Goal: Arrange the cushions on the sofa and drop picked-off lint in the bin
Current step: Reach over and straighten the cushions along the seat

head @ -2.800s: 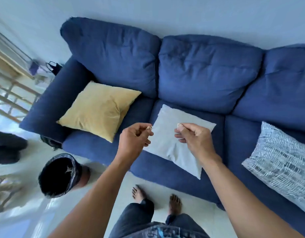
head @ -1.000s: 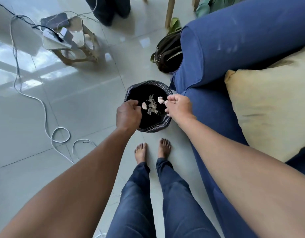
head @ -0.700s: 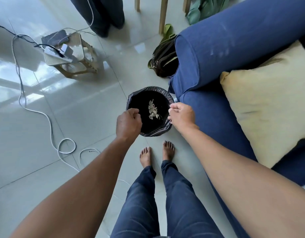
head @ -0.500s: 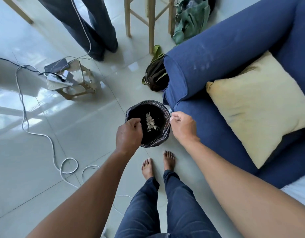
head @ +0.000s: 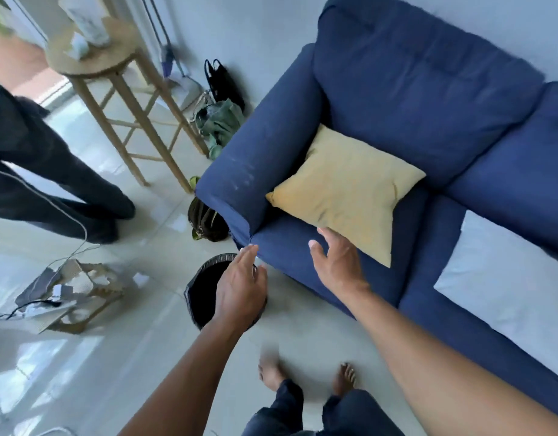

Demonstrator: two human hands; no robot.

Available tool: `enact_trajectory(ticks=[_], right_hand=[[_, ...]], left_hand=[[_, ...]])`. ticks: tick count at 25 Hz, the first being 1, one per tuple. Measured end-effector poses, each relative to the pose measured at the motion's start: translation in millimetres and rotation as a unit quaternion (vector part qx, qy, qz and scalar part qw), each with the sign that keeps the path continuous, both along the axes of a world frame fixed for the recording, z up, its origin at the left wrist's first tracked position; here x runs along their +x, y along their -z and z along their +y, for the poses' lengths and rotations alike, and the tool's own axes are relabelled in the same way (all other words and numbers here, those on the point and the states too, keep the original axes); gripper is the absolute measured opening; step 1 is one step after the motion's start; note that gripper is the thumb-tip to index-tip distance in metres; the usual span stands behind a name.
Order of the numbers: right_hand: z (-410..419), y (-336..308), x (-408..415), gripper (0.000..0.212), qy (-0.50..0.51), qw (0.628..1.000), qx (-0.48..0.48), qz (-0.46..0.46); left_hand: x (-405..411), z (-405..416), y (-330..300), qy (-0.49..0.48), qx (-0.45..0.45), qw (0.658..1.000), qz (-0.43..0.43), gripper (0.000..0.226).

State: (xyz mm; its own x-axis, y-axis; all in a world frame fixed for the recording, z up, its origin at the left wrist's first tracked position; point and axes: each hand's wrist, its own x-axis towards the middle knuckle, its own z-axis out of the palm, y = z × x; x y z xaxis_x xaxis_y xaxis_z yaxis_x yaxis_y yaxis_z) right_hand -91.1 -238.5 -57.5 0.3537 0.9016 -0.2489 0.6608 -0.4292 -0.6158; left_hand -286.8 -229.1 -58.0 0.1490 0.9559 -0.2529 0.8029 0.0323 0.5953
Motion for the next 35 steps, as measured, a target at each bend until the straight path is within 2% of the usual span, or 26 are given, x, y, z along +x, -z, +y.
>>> enact_trajectory(ticks=[6,13,24,35], right_hand=[[-66.5,-29.5,113.2,0.051,0.118,0.992,0.011,-0.053],[-183.0,-53.6,242.2,0.057,0.228,0.970,0.026,-0.080],[-351.9,-76.7,414.3,0.056,0.327,0.941,0.023,-0.082],[-406.8,-72.1,525.9,0.063,0.406,0.911,-0.008,-0.070]], left_hand=[[126.5,-5.5,-33.9,0.171,0.043,0.984,-0.017,0.055],[279.9,-80.3,-62.7,0.307,0.091,0.947,-0.013,0.058],[473.0,-202.7,-82.1,0.419,0.112,0.900,-0.044,0.058],[639.8,-229.0,-67.4,0.523,0.105,0.844,-0.051,0.059]])
